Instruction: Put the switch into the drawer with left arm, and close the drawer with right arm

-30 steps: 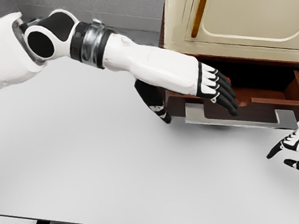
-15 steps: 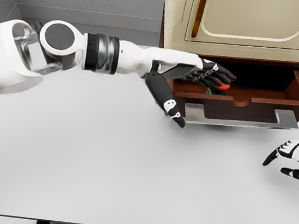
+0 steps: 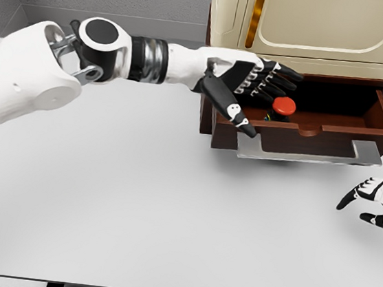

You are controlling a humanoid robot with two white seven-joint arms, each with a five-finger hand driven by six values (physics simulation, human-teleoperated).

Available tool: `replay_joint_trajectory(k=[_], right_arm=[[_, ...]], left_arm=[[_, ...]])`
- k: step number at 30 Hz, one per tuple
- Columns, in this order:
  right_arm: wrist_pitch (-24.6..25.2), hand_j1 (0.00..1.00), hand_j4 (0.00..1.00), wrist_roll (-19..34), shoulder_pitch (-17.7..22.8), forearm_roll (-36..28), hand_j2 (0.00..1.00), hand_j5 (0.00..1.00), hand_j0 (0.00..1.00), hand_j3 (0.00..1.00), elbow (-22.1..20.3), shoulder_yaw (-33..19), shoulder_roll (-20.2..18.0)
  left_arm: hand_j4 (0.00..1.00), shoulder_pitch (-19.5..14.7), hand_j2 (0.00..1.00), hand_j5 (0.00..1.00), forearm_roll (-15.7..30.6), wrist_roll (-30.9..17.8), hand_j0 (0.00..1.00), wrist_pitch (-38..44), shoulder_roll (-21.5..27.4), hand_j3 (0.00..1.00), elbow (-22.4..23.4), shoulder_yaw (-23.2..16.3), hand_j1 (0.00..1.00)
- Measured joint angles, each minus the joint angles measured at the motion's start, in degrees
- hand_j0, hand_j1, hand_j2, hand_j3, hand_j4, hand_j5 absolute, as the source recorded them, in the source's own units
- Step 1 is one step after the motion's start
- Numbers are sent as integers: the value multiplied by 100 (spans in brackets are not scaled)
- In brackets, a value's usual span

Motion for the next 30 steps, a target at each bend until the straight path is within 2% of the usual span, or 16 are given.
replay_joint_trajectory(k=[16,24,30], right_arm=[[0,58,58,0,-9,0,58,58,58,58,0,0,14],[0,58,58,0,18,-8,58,58,58,58,0,0,10],[0,58,58,0,44,-9,58,58,58,58,6,0,0]], left_arm=[[100,114,100,100,-54,-78,100,-28,-217,100,343,-58,100],[100,62,100,100,-67,-323,100,-88,-691,100,768,-8,100],[100,-61,100,100,-172,-379,100,-110,-1078,100,1287,45,100]])
